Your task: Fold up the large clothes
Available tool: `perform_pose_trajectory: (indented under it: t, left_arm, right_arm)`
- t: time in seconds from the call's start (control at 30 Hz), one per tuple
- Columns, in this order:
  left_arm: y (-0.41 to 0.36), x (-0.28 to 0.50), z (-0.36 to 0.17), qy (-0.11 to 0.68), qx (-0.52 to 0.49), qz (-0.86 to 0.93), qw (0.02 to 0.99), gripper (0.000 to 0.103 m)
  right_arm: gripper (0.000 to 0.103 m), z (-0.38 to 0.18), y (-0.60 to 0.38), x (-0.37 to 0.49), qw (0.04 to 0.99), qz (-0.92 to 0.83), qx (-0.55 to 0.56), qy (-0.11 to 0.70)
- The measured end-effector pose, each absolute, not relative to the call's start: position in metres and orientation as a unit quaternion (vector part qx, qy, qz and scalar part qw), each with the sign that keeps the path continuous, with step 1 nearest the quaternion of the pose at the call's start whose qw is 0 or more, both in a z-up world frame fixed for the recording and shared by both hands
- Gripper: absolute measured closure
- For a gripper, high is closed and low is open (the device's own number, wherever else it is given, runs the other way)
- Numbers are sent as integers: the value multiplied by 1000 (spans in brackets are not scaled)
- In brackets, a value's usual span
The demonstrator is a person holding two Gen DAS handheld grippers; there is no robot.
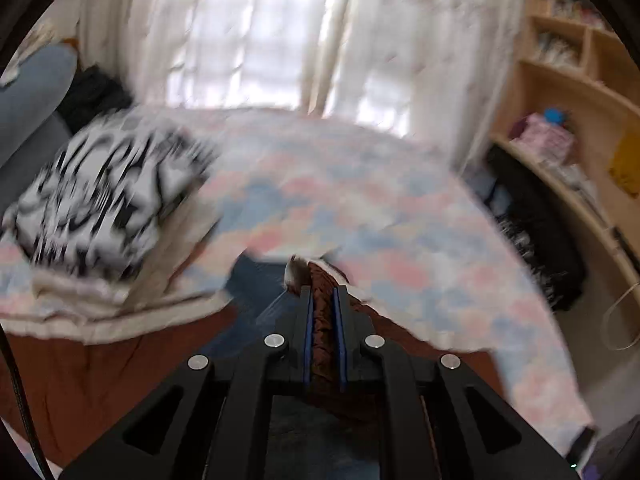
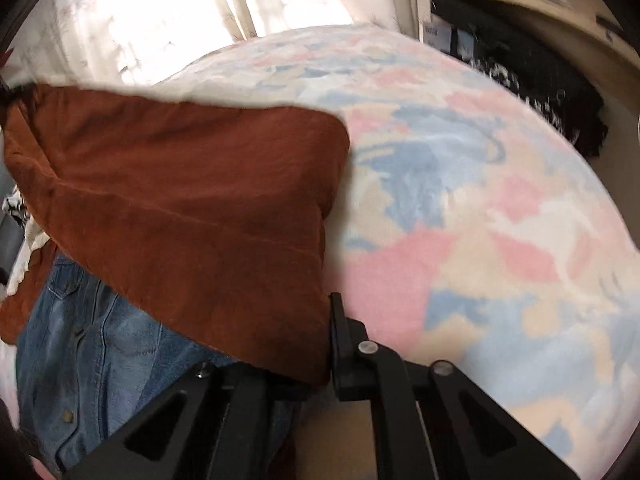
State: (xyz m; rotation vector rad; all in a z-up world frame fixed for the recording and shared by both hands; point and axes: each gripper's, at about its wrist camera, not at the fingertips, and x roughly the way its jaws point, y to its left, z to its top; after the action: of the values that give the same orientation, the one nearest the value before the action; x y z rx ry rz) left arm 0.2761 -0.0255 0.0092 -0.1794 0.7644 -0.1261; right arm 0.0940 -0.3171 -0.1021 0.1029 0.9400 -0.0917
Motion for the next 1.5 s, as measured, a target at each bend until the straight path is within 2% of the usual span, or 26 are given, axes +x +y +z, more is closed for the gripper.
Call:
perform_pose_trajectory:
  t: [0.13,0.2,0.27,0.3,0.33,0.37,0.47,0.5,0.6,0.7,0.83,0.87,0.9,0.97,1.03,1.1,1.17,1.27,1.33,1.37,1.43,1.47,1.5]
  left_arm:
    - [3,274,-70,445,-47,-34,894,95]
    - [10,273,-119,496,-35,-23,867,93]
    - [15,267,-144,511,-33,-17,859,90]
    - [19,262,-146,502,-41,-20,864,84]
    - [22,259,-142,495,-49,-22,867,82]
    - [23,257,-139,493,-59,-33,867,73]
    - [27,259,-128,491,-77,-62,866,41]
    - [30,260,-127,484,-78,-65,869,38]
    - [33,267,-121,470,-75,-75,876,37]
    - [37,279,-129,483,-72,-73,870,37]
    - [35,290,-146,509,-80,-79,853,38]
    - [34,292,-150,514,-81,-81,850,43]
    - [32,295,-153,517,-81,-81,848,58]
    - [28,299,-155,523,-77,-81,845,64]
    - [24,301,-153,514,-65,-72,853,77]
    - [20,303,-145,501,-60,-70,860,84]
    - [19,303,-135,481,-69,-73,871,92]
    - [12,301,-130,446,-64,-84,889,90]
    - [0,304,-146,457,-28,-67,887,88]
    - [-5,304,-152,463,-18,-59,884,86]
    - [-5,300,-152,460,-19,-52,886,78]
    - [-3,298,-149,460,-25,-57,886,71]
    - [-1,296,-146,462,-34,-67,884,56]
  right_arm:
    - [97,-114,-299,92,881,-47,-10,471]
    - [91,-121,-297,92,871,-38,-13,489]
    - [83,-120,-299,91,866,-20,1,500]
    - [79,-117,-302,89,863,-5,16,504]
    - [64,-112,-305,85,861,14,32,507]
    - [52,-108,-308,82,859,34,49,509]
    - [44,-88,-316,75,850,109,117,502]
    - [43,-79,-322,74,848,123,139,496]
    - [39,-55,-336,85,852,125,184,474]
    - [39,-47,-341,115,859,94,192,466]
    - [39,-64,-340,180,850,71,188,488]
    - [39,-71,-343,193,845,68,186,496]
    - [39,-80,-343,207,841,62,183,506]
    - [39,-98,-342,230,830,52,178,526]
    - [39,-118,-342,245,816,34,173,550]
    - [81,-131,-336,249,814,23,142,563]
    - [97,-115,-333,242,846,17,106,522]
    - [99,-97,-343,230,891,-23,76,447]
    - [98,-117,-351,235,872,-24,88,481]
    - [93,-125,-352,235,863,-25,89,496]
    - [90,-126,-354,225,857,-20,96,506]
    - [84,-121,-357,219,855,-17,108,507]
    - [80,-115,-360,212,854,-11,125,505]
